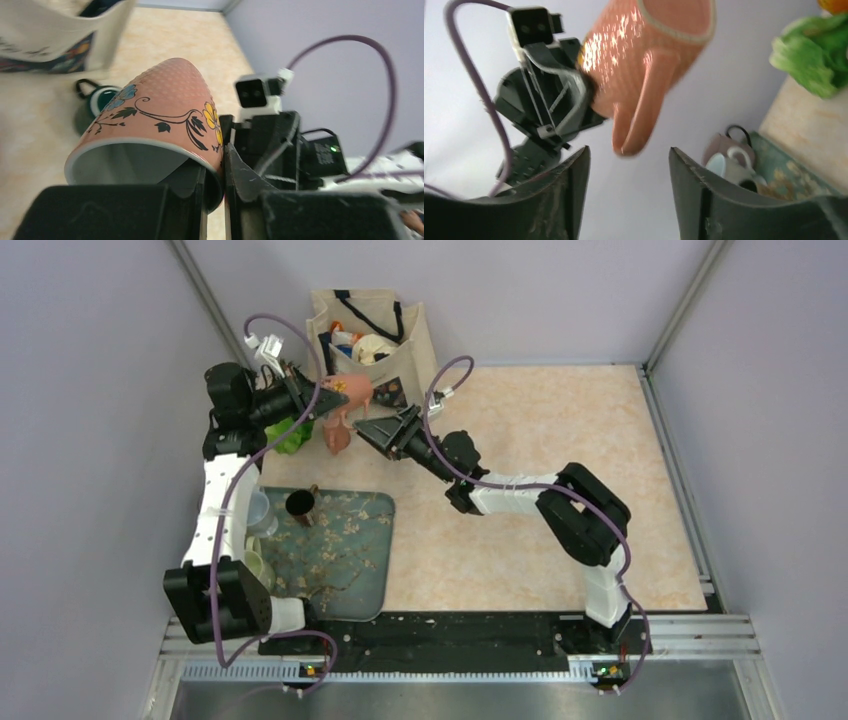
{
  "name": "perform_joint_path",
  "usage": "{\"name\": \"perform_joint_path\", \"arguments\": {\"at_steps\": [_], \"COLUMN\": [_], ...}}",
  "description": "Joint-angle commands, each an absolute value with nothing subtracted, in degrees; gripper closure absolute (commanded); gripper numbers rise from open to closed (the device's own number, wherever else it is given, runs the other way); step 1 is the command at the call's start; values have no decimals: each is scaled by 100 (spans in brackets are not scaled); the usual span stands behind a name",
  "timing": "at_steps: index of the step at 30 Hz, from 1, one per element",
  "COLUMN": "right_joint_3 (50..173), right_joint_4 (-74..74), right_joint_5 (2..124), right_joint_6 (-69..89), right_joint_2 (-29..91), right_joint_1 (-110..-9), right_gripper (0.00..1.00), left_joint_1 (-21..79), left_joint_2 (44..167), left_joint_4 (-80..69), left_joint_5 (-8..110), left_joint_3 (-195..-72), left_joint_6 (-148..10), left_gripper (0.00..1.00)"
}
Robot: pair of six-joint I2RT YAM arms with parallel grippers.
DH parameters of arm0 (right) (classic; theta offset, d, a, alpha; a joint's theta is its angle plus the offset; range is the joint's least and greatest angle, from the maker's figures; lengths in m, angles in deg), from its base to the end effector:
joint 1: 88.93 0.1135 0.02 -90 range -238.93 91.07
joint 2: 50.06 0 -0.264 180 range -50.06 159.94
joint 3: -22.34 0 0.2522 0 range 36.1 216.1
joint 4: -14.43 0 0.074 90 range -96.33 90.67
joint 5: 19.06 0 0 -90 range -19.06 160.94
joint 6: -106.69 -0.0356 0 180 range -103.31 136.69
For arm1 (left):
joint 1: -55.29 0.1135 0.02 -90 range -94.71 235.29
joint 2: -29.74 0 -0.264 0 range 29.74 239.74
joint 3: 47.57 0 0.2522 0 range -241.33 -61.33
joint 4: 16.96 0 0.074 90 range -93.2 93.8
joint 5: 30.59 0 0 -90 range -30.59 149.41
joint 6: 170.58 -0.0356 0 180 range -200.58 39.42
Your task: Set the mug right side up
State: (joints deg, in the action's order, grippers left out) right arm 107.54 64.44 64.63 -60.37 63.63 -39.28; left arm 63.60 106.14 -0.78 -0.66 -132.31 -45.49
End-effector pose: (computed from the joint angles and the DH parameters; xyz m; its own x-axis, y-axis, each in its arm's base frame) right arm 0.2880 0.3451 0.2751 -0.7496 0.6138 -0.2476 -0.4159 -0.1458 0.8976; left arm 0.2997 0.0126 0.3942 -0.5573 -0.3713 -0.7426 0.5585 0.4942 -0.6662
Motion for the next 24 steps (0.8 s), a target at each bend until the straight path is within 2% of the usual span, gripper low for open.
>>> {"name": "perform_joint_path", "arguments": {"at_steps": [1, 3, 6, 10, 17, 24], "right_joint_3": [10250, 9958, 9555, 9422, 9355, 8836], "right_joint_4": [6006, 5694, 5095, 3564, 1415, 1225], "right_joint_5": [6258, 6265, 6455, 6952, 8301, 8710], "right_joint_6": [-5660, -5380, -4614, -2941, -1131, -786], "right_joint_2": [5846, 5647, 5148, 4348, 3147, 2430], "right_joint_1": [-3970, -4017, -4021, -4024, -4282, -4706], "right_gripper": [32, 21, 17, 15, 7, 5], "left_joint_1": [6386, 6369, 6137, 5113, 4047, 3090], "left_joint_2": [10464, 10481, 10698, 10958, 10695, 10226], "left_joint_4": [1383, 1707, 2845, 4686, 6314, 7101], "left_joint_5": [1425, 1718, 2275, 3810, 5005, 5810], "left_joint_3": [-13802, -13921, -14456, -14838, -14113, -12914], "left_joint_6": [-6388, -6806, -7858, -9656, -10996, -11643], "left_gripper": [100, 100, 100, 100, 100, 100]}}
